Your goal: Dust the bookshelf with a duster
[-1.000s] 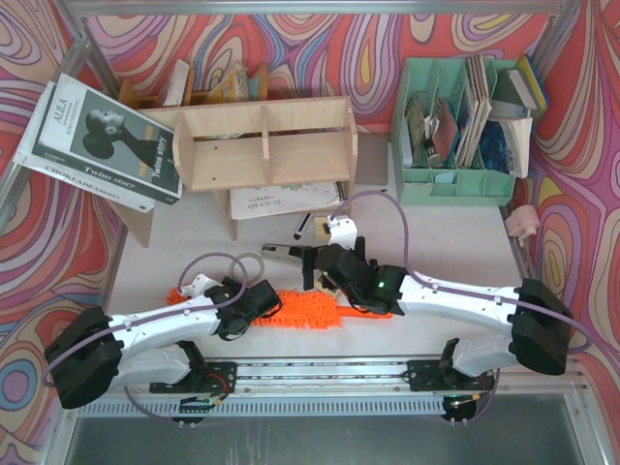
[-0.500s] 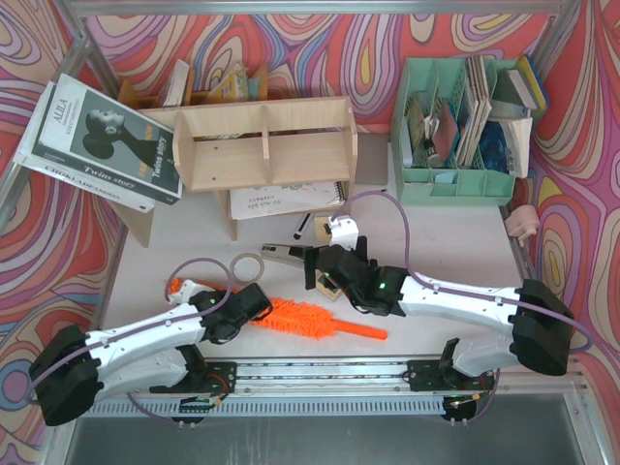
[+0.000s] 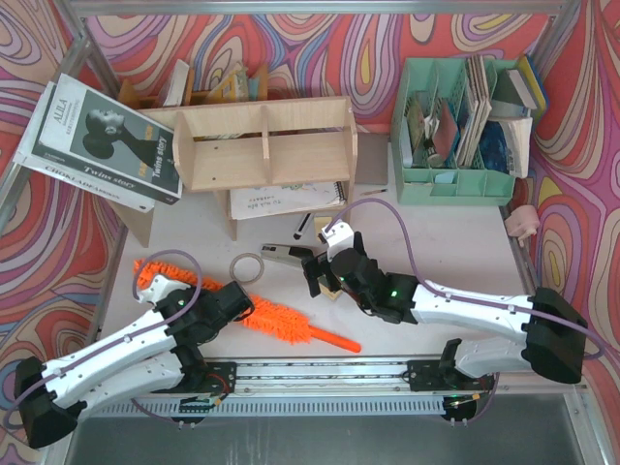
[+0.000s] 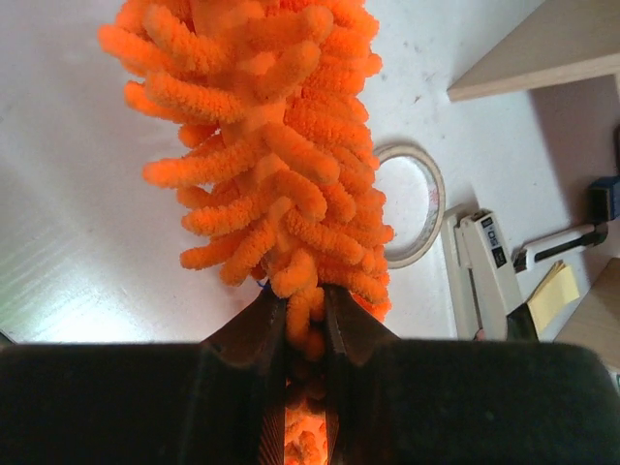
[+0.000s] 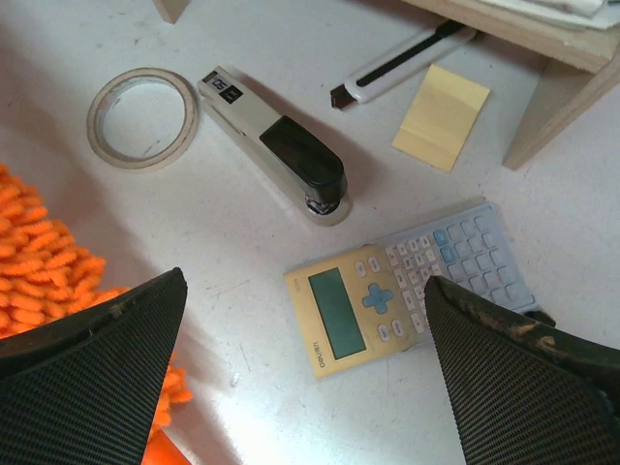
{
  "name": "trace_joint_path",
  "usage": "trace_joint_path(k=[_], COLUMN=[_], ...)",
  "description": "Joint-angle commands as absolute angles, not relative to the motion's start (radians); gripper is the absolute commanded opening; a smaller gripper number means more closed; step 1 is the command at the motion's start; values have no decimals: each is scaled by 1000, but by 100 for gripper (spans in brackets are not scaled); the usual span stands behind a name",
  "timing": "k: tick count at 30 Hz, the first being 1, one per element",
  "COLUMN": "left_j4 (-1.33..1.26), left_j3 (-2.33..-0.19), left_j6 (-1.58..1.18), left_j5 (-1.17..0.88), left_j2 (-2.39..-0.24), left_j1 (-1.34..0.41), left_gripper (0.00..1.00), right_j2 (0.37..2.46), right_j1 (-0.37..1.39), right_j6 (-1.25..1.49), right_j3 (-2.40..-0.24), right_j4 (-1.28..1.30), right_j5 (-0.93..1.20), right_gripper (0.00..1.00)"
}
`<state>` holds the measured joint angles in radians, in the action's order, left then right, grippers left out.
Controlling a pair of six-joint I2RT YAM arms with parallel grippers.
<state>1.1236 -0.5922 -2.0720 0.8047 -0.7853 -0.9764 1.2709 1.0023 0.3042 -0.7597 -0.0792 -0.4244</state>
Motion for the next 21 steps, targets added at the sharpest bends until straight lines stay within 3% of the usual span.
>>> trace_joint_path(k=[1,21], left_j4=[1278,1408], left_j3=[-644,-746], left_j6=[-2152,-2105], left_j5=[915,1016], left_j2=[-758,-615], left_j1=[-975,-926], left_gripper=[0,0], right_j2=[1215,1216], right_j1=[1006,1014], right_j6=[202,28], right_j3=[-736,-719], right_j4=[-146,-107], right_j5=[-387,73], right_gripper=[99,99])
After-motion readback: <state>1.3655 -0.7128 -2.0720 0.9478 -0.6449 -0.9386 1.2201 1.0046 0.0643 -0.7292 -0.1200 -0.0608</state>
